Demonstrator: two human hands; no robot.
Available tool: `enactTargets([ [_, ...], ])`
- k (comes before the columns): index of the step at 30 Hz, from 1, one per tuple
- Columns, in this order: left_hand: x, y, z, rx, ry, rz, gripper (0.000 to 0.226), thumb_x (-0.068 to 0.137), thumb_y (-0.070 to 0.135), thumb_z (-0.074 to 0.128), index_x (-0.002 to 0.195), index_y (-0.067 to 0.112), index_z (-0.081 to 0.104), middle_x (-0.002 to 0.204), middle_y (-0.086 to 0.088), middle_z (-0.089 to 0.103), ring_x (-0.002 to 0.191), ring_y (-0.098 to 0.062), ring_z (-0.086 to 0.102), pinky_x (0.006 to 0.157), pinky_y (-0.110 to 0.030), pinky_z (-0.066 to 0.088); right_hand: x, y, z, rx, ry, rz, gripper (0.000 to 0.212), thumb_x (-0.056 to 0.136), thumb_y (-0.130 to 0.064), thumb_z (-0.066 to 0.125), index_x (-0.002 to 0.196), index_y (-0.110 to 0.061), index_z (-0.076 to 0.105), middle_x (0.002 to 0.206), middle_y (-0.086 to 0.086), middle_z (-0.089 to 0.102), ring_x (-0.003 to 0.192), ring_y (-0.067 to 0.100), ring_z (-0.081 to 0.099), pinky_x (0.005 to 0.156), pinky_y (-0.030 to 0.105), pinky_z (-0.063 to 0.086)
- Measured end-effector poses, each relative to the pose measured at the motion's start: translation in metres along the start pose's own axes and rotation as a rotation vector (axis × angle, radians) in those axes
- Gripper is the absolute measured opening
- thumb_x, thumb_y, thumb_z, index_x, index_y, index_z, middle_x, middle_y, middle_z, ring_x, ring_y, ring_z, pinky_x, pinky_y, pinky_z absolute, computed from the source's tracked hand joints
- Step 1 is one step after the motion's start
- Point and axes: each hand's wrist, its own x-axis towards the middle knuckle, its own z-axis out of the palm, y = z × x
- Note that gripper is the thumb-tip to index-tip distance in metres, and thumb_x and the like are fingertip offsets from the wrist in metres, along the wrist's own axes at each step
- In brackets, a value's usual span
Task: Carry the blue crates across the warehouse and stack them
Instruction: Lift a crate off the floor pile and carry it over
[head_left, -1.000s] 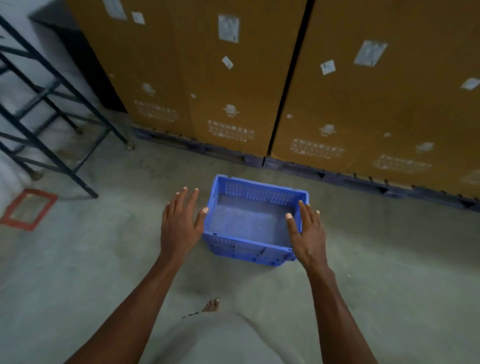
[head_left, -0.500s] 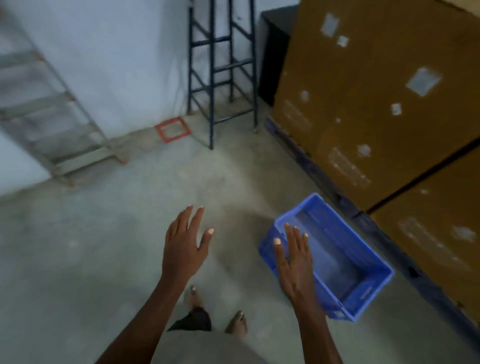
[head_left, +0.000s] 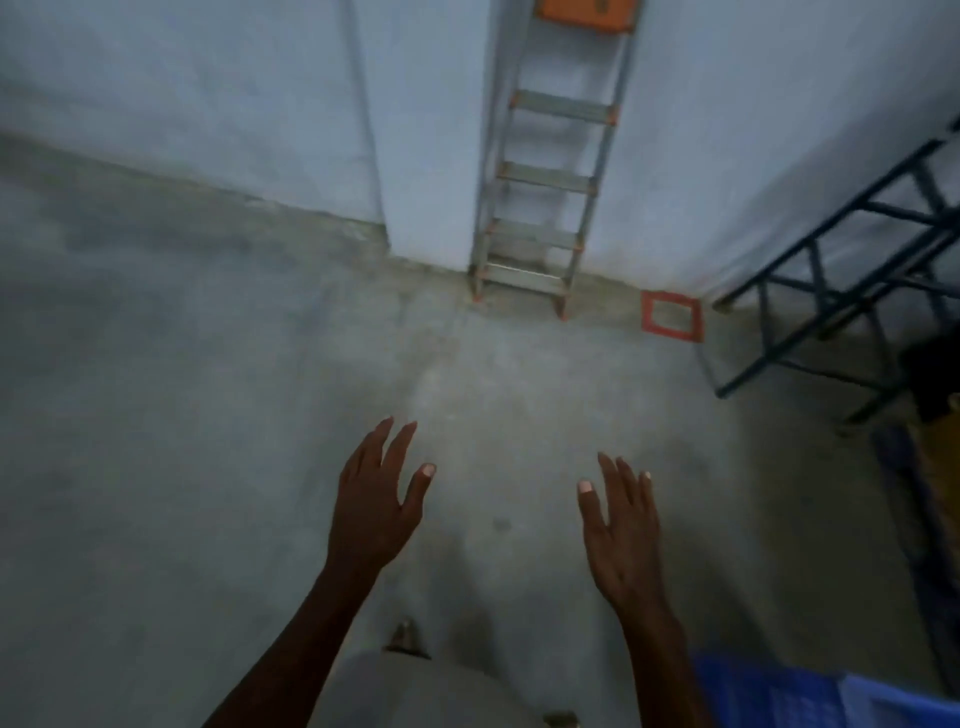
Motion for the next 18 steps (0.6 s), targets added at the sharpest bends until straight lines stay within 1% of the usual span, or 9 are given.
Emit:
enactTargets([
  [3,0.021,-0.065,-0.048,0.009,0.090,-0.112,0.063,0.098,0.061,0.038,0.153,0.029,0.040,0.162,-0.003,0.032,0.147,-0.026,0.031,0.116,-0.049,0.032,0.027,-0.065,0.064,-0.014,-0.099,-0.095,0.069,0.095,-0.068,0.021,0.152,-0.031,0.035,0.162,0.002,0.027,0.152,0.022,0.008,0.123,0.044,0.011],
  [6,0.036,-0.121,-0.089,-0.003,0.186,-0.212,0.062,0.098,0.060,0.039,0.152,0.029,0.042,0.162,-0.003,0.032,0.147,-0.025,0.033,0.116,-0.048,0.034,0.050,-0.135,0.119,0.003,-0.214,-0.183,0.069,0.095,-0.071,0.020,0.153,-0.034,0.030,0.163,-0.003,0.022,0.153,0.018,0.004,0.123,0.046,0.011],
  [8,0.048,-0.151,-0.110,-0.022,0.234,-0.281,0.061,0.098,0.061,0.039,0.152,0.031,0.040,0.163,0.000,0.030,0.148,-0.021,0.030,0.116,-0.046,0.032,0.067,-0.180,0.150,0.037,-0.263,-0.248,0.070,0.094,-0.074,0.020,0.153,-0.037,0.027,0.163,-0.008,0.021,0.152,0.013,0.002,0.122,0.045,0.011],
  [12,0.080,-0.210,-0.147,-0.022,0.329,-0.412,0.060,0.099,0.060,0.039,0.153,0.033,0.038,0.164,0.002,0.028,0.149,-0.019,0.027,0.117,-0.046,0.029,0.113,-0.261,0.219,0.012,-0.387,-0.410,0.068,0.095,-0.072,0.023,0.153,-0.036,0.028,0.163,-0.006,0.023,0.152,0.015,0.003,0.122,0.045,0.014],
  [15,0.108,-0.258,-0.177,-0.014,0.405,-0.504,0.060,0.100,0.059,0.039,0.154,0.034,0.036,0.165,0.003,0.027,0.150,-0.018,0.026,0.118,-0.045,0.026,0.154,-0.324,0.279,-0.023,-0.483,-0.505,0.063,0.098,-0.067,0.026,0.154,-0.038,0.027,0.163,-0.007,0.022,0.152,0.013,0.002,0.122,0.044,0.012],
  [18,0.137,-0.308,-0.209,0.007,0.468,-0.619,0.061,0.099,0.061,0.037,0.153,0.033,0.037,0.164,0.003,0.028,0.149,-0.020,0.028,0.118,-0.047,0.029,0.194,-0.394,0.337,-0.056,-0.581,-0.597,0.062,0.099,-0.064,0.029,0.154,-0.038,0.026,0.164,-0.007,0.021,0.152,0.013,0.001,0.122,0.045,0.013],
])
